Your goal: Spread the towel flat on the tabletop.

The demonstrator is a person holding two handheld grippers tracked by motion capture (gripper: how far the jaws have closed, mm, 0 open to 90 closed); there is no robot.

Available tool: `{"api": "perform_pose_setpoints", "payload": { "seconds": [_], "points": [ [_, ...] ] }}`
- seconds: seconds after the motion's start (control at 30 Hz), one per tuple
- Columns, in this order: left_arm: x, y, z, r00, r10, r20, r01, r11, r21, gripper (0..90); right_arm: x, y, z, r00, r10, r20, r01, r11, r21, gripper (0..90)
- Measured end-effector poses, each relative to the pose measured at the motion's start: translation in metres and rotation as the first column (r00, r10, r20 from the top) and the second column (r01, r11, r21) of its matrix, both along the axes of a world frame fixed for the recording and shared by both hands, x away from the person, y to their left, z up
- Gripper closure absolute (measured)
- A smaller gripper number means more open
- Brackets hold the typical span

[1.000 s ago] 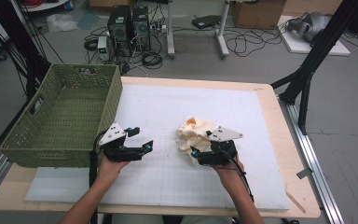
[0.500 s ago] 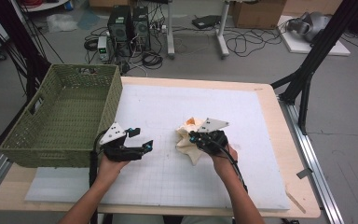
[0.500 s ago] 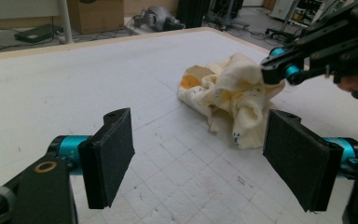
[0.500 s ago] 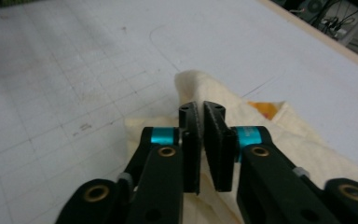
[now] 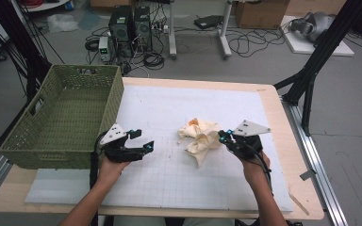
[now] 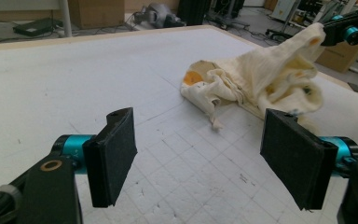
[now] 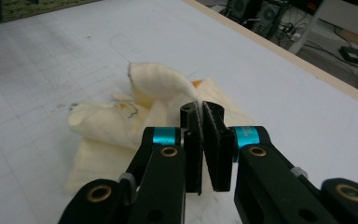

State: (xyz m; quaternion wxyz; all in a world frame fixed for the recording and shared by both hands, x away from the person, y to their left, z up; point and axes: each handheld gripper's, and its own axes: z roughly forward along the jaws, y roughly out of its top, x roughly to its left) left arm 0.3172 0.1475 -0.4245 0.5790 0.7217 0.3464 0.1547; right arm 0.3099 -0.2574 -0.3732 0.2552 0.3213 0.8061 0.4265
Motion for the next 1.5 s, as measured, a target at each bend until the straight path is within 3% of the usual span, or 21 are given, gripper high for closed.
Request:
{"api": "perform_pose_setpoints", "payload": {
  "seconds": [0.13, 0.23, 0.3, 0.4, 0.5, 0.63, 0.7, 0.8, 0.9, 1.0, 1.07, 1.13, 1.23, 1.3, 1.4, 1.43, 1.5],
  "points": [
    [0.000, 0.000, -0.001, 1.0000, -0.005, -0.002, 0.005, 1.0000, 0.005, 26.6, -0.011, -0.028, -0.006, 0.9974, -0.071, -0.016, 0.070, 0.997, -0.023, 86.4],
    [0.000, -0.001, -0.002, 0.9999, -0.008, -0.008, 0.008, 0.9999, 0.010, 26.9, -0.020, -0.052, -0.016, 0.9842, -0.176, -0.025, 0.174, 0.984, -0.041, 87.0],
    [0.000, -0.002, -0.002, 0.9999, -0.012, -0.009, 0.012, 0.9999, 0.012, 26.9, -0.024, -0.063, -0.023, 0.9748, -0.219, -0.045, 0.216, 0.975, -0.059, 86.3],
    [0.001, -0.002, -0.003, 0.9999, -0.014, -0.009, 0.014, 0.9998, 0.010, 27.0, -0.030, -0.073, -0.029, 0.9662, -0.250, -0.062, 0.246, 0.967, -0.068, 73.4],
    [0.001, -0.002, -0.003, 0.9999, -0.012, -0.011, 0.012, 0.9999, 0.007, 27.0, -0.038, -0.071, -0.023, 0.9732, -0.230, -0.012, 0.229, 0.973, -0.040, 65.1],
    [0.001, -0.004, -0.004, 0.9998, -0.019, -0.011, 0.019, 0.9997, 0.012, 27.0, -0.037, -0.053, -0.009, 0.9841, -0.174, 0.035, 0.175, 0.984, -0.017, 50.5],
    [0.001, -0.005, -0.004, 0.9998, -0.020, -0.010, 0.020, 0.9997, 0.013, 27.0, -0.031, -0.038, -0.007, 0.9891, -0.144, 0.030, 0.144, 0.990, 0.005, 42.0],
    [0.001, -0.005, -0.004, 0.9997, -0.022, -0.010, 0.022, 0.9996, 0.017, 27.1, -0.017, -0.012, -0.015, 0.9971, -0.077, -0.001, 0.077, 0.997, 0.000, 34.8],
    [0.001, -0.004, -0.004, 0.9998, -0.019, -0.010, 0.019, 0.9997, 0.017, 27.1, 0.000, 0.014, -0.031, 0.9978, -0.035, -0.057, 0.030, 0.996, -0.085, 32.3],
    [0.001, -0.003, -0.004, 0.9998, -0.016, -0.012, 0.016, 0.9998, 0.013, 27.1, 0.014, 0.029, -0.045, 0.9938, -0.014, -0.111, 0.008, 0.998, -0.059, 32.3],
    [0.001, -0.003, -0.004, 0.9998, -0.018, -0.013, 0.018, 0.9997, 0.015, 27.1, 0.024, 0.036, -0.055, 0.9897, -0.011, -0.143, -0.002, 0.996, -0.087, 32.3],
    [0.000, -0.003, -0.004, 0.9998, -0.016, -0.014, 0.016, 0.9998, 0.014, 27.2, 0.030, 0.039, -0.063, 0.9841, -0.012, -0.177, -0.006, 0.995, -0.102, 33.1],
    [0.000, -0.003, -0.004, 0.9998, -0.017, -0.013, 0.017, 0.9997, 0.018, 27.3, 0.039, 0.038, -0.072, 0.9741, -0.030, -0.224, 0.014, 0.997, -0.074, 37.1],
    [0.001, -0.003, -0.004, 0.9999, -0.012, -0.012, 0.012, 0.9997, 0.020, 27.3, 0.041, 0.035, -0.073, 0.9715, -0.034, -0.234, 0.026, 0.999, -0.038, 48.2],
    [0.001, -0.002, -0.004, 0.9999, -0.007, -0.014, 0.008, 0.9998, 0.017, 27.5, 0.040, 0.035, -0.073, 0.9658, -0.005, -0.259, 0.006, 1.000, 0.003, 75.7],
    [0.001, -0.003, -0.004, 0.9999, -0.005, -0.014, 0.005, 0.9999, 0.015, 27.5, 0.038, 0.037, -0.073, 0.9650, 0.013, -0.262, -0.010, 1.000, 0.010, 81.6],
    [0.001, -0.003, -0.004, 0.9999, -0.006, -0.015, 0.006, 0.9999, 0.016, 27.6, 0.034, 0.042, -0.074, 0.9641, 0.028, -0.264, -0.025, 1.000, 0.014, 84.5]
  ]
}}
